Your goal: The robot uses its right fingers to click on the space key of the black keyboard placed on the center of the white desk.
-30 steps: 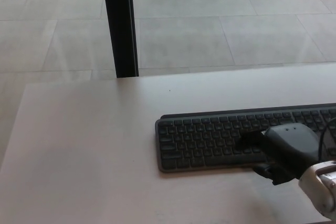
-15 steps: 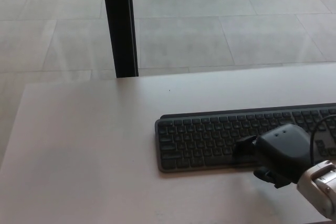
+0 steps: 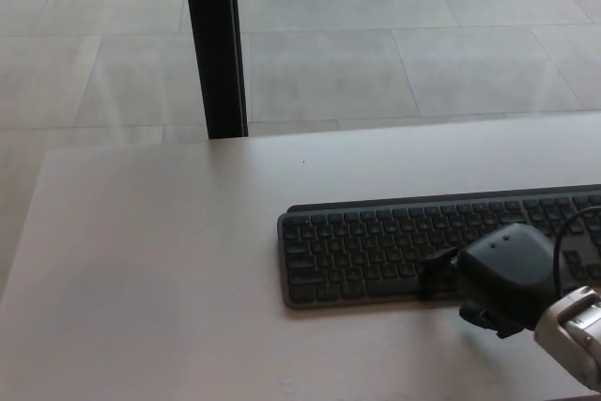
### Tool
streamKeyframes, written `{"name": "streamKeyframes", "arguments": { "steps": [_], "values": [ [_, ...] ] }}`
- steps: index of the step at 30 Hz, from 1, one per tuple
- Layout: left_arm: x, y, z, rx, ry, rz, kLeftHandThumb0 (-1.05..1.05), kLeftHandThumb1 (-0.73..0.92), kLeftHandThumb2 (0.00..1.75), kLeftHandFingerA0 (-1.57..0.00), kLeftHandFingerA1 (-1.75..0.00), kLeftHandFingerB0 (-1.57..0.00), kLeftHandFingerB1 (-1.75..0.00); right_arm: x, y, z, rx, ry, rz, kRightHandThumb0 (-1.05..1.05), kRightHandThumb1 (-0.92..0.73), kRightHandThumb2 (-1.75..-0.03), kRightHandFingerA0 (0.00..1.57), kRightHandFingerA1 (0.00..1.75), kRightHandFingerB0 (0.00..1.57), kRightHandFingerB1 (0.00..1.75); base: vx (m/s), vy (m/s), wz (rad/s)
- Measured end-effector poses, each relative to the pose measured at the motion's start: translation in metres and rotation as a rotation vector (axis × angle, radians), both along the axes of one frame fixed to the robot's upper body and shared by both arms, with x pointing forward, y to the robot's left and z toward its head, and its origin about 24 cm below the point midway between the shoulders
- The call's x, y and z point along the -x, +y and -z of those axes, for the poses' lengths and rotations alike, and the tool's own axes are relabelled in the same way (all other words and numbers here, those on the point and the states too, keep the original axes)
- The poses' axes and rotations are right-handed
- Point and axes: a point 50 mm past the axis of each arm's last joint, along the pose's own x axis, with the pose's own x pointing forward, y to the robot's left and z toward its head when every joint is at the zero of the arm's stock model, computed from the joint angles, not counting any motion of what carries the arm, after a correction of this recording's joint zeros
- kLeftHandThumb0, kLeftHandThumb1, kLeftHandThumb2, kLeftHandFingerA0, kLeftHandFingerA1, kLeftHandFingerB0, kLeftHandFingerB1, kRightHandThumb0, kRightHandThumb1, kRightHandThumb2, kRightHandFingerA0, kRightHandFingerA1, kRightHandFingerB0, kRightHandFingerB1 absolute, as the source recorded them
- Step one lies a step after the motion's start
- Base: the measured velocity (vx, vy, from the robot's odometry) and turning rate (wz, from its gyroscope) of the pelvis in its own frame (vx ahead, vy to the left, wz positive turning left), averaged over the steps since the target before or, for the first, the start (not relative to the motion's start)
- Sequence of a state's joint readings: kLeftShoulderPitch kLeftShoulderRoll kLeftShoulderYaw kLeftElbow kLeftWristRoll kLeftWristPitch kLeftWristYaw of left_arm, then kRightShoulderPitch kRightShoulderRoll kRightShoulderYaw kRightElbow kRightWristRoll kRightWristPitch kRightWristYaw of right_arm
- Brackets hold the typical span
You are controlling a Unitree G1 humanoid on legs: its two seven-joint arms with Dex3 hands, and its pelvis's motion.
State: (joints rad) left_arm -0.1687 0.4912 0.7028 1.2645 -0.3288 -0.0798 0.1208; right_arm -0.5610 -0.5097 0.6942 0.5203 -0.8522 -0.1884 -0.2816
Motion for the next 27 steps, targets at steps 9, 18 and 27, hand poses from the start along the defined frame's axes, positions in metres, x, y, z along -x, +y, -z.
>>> {"name": "streamKeyframes", "arguments": {
  "steps": [9, 18, 27],
  "values": [
    [-0.001, 0.0, 0.0, -0.001, 0.004, 0.005, -0.43, 0.56, 0.57, -0.8, -0.79, -0.72, -0.59, -0.005, -0.003, -0.002, -0.014, -0.022, 0.017, -0.22, -0.51, -0.7, 0.93, 1.64, 0.71, 0.52, 0.0, 0.0, 0.0],
    [-0.002, 0.0, -0.001, -0.005, 0.007, 0.011, -0.42, 0.56, 0.57, -0.8, -0.8, -0.71, -0.6, -0.003, 0.003, 0.0, -0.007, -0.016, -0.015, -0.23, -0.53, -0.67, 0.91, 1.62, 0.71, 0.54, 0.0, 0.0, 0.0],
    [-0.003, 0.001, -0.002, -0.005, -0.003, 0.007, -0.44, 0.56, 0.56, -0.82, -0.81, -0.74, -0.59, 0.003, 0.01, 0.004, 0.003, -0.005, -0.067, -0.27, -0.57, -0.62, 0.91, 1.65, 0.72, 0.55, 0.0, 0.0, 0.0]
  ]
}}
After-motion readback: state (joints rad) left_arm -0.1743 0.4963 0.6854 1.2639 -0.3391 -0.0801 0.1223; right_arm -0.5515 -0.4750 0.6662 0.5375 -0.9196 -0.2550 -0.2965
